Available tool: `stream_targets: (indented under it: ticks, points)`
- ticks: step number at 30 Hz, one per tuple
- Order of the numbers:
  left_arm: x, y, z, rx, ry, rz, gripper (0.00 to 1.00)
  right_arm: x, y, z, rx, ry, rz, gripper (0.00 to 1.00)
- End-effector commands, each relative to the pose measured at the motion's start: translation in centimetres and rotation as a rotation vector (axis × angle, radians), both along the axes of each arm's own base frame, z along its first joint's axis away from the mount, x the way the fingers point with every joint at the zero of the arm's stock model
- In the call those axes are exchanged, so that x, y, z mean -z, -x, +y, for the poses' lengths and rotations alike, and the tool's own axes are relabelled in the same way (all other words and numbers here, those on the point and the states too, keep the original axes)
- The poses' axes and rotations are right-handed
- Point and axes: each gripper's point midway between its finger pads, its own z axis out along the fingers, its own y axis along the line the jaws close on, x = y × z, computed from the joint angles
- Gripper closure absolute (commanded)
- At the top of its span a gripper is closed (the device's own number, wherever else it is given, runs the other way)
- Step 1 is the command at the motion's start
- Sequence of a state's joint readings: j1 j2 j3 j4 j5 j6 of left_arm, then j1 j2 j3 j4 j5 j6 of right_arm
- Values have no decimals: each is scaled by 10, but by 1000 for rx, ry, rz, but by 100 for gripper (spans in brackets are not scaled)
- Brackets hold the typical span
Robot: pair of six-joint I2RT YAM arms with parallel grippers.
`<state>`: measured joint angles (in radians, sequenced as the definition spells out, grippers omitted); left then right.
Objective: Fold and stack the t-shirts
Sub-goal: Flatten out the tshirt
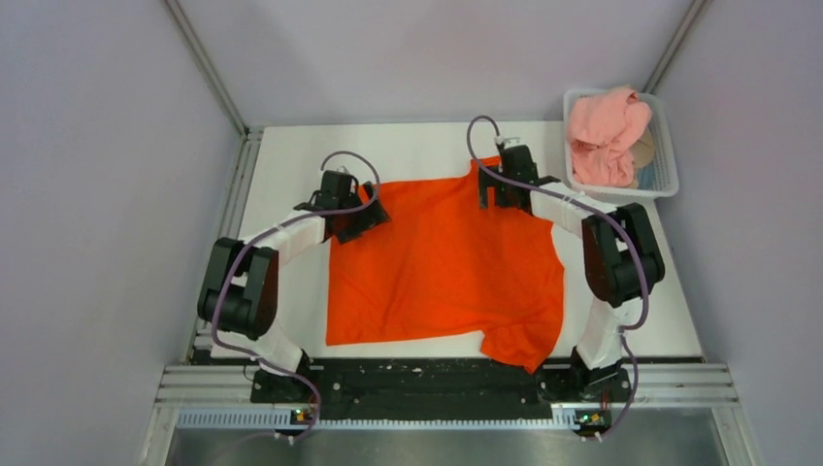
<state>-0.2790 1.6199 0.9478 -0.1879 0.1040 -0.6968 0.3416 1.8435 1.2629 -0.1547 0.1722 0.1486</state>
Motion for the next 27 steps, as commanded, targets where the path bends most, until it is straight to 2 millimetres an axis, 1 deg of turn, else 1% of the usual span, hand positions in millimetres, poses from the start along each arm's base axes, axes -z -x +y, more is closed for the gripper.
stream_targets:
  ticks: [1,3,5,8,9,12,13,16,17,18,21,23,25,27]
  points:
    - [-1,-32,6,-22,-22,-22,1,30,15,-7,86,-77,103,1]
    - [8,-44,8,-35,-28,5,1,39,13,-16,118,-84,123,1]
    - [21,-53,11,-48,-35,50,1,48,11,-25,163,-121,152,1]
    - [32,-70,13,-68,-20,78,1,60,6,-36,199,-171,177,1]
    - [39,-74,15,-77,-20,95,1,64,3,-40,205,-191,186,1]
    - [47,-88,22,-110,-3,139,1,72,-9,-40,196,-242,204,3]
    - [48,-94,23,-116,6,140,1,78,-13,-39,191,-246,214,3]
    - [51,-112,25,-127,39,145,1,84,-33,-41,192,-244,214,3]
    - [53,-118,27,-134,46,152,1,84,-41,-41,187,-247,215,3]
    - [52,-126,28,-136,54,147,1,80,-53,-39,180,-251,202,3]
    - [50,-150,31,-135,70,125,1,79,-71,-39,174,-243,186,3]
    - [50,-162,32,-120,94,129,1,73,-84,-40,178,-243,167,3]
    - [43,-171,31,-99,125,116,1,63,-90,-40,172,-232,162,3]
    - [27,-178,29,-77,129,78,1,46,-90,-42,165,-220,140,2]
